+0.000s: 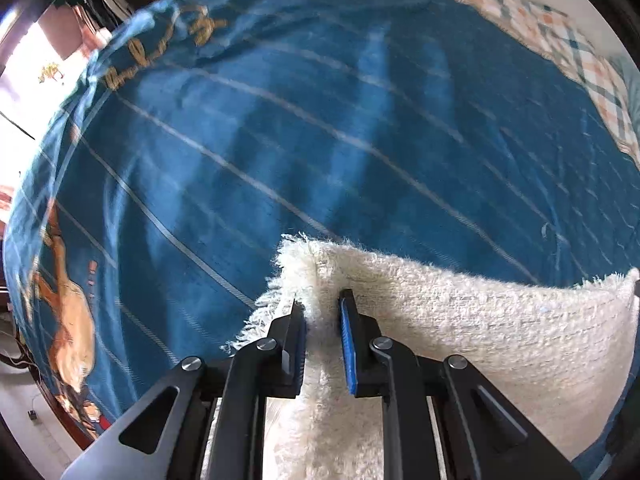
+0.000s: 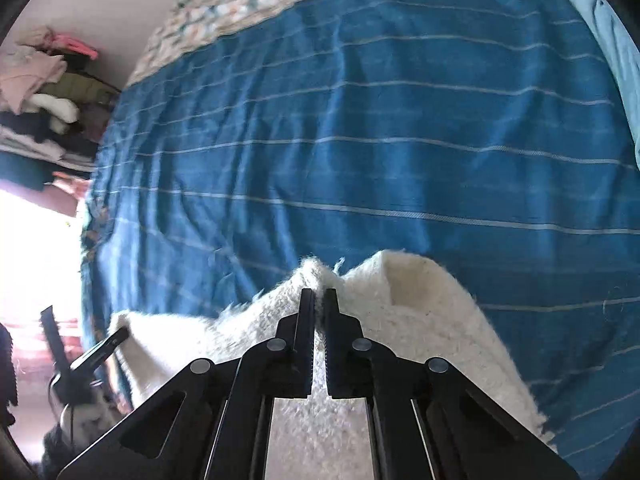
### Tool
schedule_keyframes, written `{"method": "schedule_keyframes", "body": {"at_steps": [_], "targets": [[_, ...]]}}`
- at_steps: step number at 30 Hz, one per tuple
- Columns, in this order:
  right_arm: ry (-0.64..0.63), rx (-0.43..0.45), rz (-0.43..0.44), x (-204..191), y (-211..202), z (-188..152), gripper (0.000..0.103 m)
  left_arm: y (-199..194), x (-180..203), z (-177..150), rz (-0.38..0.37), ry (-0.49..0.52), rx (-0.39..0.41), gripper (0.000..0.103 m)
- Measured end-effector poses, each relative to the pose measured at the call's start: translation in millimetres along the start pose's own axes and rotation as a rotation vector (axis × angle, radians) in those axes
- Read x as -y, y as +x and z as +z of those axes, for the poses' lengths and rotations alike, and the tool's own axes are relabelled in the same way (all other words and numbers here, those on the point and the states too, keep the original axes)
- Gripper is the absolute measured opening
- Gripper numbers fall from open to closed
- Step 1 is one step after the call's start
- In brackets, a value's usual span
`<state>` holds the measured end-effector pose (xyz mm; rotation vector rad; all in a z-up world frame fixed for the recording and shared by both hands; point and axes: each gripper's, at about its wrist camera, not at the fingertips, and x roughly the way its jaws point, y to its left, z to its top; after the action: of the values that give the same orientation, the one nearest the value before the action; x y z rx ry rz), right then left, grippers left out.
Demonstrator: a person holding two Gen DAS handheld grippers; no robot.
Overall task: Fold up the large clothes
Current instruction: 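Lift the hem with both grippers and fold it toward the collar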
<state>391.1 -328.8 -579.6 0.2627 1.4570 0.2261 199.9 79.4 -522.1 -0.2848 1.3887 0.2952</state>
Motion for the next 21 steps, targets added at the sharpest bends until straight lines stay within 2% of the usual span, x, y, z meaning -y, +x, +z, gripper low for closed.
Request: {"method": "schedule_keyframes", "body": {"at_steps": [2, 4, 6, 7, 8, 9, 10, 11, 13, 14, 15, 17, 18, 19, 20, 21], "targets": [[0.022, -0.051, -0.022, 3, 23, 1, 0.004, 8, 0, 2, -0.008, 0.004, -0.024, 0.013], [0.067, -0.123, -0.035, 8, 37, 5, 0.006, 9, 0, 5, -0.009, 0.005, -0.043, 0.019], [0.127, -0.121, -0.002, 7, 13, 12, 0.013, 1, 1, 8, -0.024, 0.015, -0.061, 0.021], [0.127, -0.084, 0.027, 3, -9, 12, 0.02, -7, 3, 9, -0.028, 0.034, -0.06, 0.022], [0.127, -0.05, 0.04, 2, -25, 11, 0.036, -14, 3, 10, -0.029, 0.041, -0.058, 0.023], [0.118, -0.001, 0.041, -1, -48, 7, 0.047, -23, 2, 9, -0.041, 0.044, -0.048, 0.023], [0.101, 0.038, 0.042, -4, -68, 2, 0.063, -33, 2, 7, -0.048, 0.043, -0.034, 0.029], [0.092, 0.059, 0.059, -5, -80, -4, 0.065, -44, 2, 5, -0.032, 0.039, -0.023, 0.035], [0.086, 0.053, 0.112, -10, -92, -20, 0.065, -60, 2, -1, -0.041, 0.028, -0.002, 0.071], [0.08, 0.027, 0.131, -13, -89, -25, 0.065, -66, 2, -3, -0.042, 0.022, 0.01, 0.077], [0.072, -0.017, 0.142, -19, -77, -32, 0.065, -72, 3, -7, -0.038, 0.017, 0.023, 0.081], [0.062, -0.098, 0.122, -29, -43, -41, 0.06, -81, 7, -17, -0.011, 0.008, 0.046, 0.081], [0.057, -0.133, 0.102, -34, -20, -44, 0.054, -82, 8, -21, -0.006, 0.008, 0.052, 0.081], [0.047, -0.171, 0.084, -40, 0, -46, 0.038, -80, 9, -27, 0.001, 0.01, 0.053, 0.081], [0.041, -0.204, 0.034, -45, 22, -47, 0.028, -75, 13, -35, 0.01, 0.01, 0.038, 0.081], [0.045, -0.23, -0.003, -48, 39, -47, 0.026, -70, 17, -40, 0.013, 0.01, 0.024, 0.081]]}}
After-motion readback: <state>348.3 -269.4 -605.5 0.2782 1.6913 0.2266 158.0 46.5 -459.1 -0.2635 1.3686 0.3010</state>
